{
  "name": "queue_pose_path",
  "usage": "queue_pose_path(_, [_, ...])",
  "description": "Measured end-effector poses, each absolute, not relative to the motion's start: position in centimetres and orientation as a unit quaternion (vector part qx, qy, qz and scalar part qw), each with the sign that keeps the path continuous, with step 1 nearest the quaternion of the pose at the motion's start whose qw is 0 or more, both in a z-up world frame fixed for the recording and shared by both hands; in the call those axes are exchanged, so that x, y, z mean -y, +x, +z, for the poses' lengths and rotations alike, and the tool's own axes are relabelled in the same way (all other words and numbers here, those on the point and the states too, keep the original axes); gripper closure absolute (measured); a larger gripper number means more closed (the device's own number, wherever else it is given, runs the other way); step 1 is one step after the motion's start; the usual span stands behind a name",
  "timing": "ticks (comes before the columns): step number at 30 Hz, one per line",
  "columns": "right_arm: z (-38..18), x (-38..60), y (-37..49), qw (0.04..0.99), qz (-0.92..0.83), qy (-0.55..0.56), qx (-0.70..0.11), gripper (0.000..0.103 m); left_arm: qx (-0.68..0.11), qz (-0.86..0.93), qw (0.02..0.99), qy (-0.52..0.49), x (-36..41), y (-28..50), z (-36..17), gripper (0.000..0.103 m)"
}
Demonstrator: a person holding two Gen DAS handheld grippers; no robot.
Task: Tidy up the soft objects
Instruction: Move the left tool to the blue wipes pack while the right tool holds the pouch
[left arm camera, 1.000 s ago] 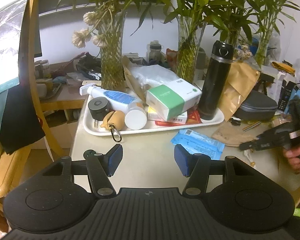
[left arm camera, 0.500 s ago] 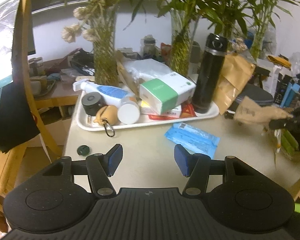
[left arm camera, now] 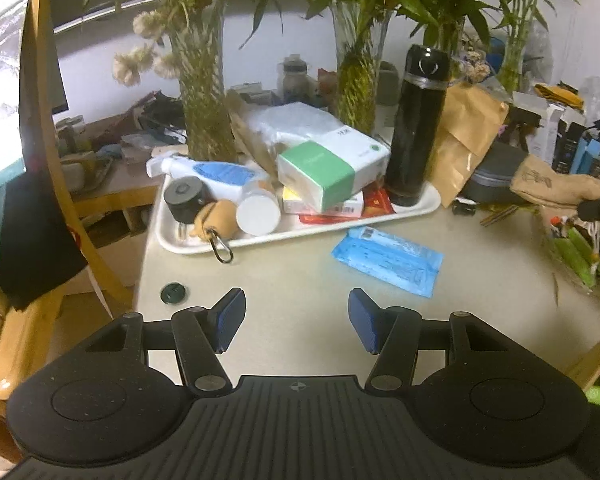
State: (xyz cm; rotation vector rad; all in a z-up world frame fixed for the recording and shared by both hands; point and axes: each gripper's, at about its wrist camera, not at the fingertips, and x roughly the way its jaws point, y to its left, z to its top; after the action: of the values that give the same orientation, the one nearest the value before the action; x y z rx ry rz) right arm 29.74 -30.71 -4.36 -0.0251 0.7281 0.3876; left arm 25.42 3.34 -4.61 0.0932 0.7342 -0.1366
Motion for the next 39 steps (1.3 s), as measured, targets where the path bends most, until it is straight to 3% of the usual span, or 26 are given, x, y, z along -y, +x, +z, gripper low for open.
queue_pose_path(6, [-4.3, 31.6, 29.6, 0.914, 0.181, 0.024, -0.363, 0.081, -0.378, -0.038, 0.921, 0.081, -2.0, 26.4, -2.0, 0.047])
queue_pose_path(17, [-3.6, 32.9, 28.0, 0.918, 0.173, 0.053, -0.354, 0.081, -0.465, -0.036, 0.884, 0.034, 1.9, 31.1, -0.1, 0.047])
queue_pose_path(25, [-3.8, 33.9, 27.8, 0.915, 0.175, 0.071, -0.356, 0.081, -0.519, -0.009, 0.854, 0.000, 5.0, 35.4, -1.9, 0.046])
queue_pose_path(27, [-3.8, 34.3, 28.0, 0.914, 0.173, 0.076, -0.358, 0.081, -0.530, -0.001, 0.848, -0.013, 5.5, 36.4, -2.4, 0.036])
queue_pose_path(30, [-3.9, 34.6, 28.0, 0.913, 0.172, 0.083, -0.359, 0.081, -0.554, 0.013, 0.831, -0.046, 5.9, 38.1, -3.8, 0.029])
queue_pose_path(39, [-3.9, 34.4, 28.4, 0.911, 0.184, 0.086, -0.359, 0.081, -0.617, 0.096, 0.766, -0.152, 5.4, 43.2, -10.1, 0.028])
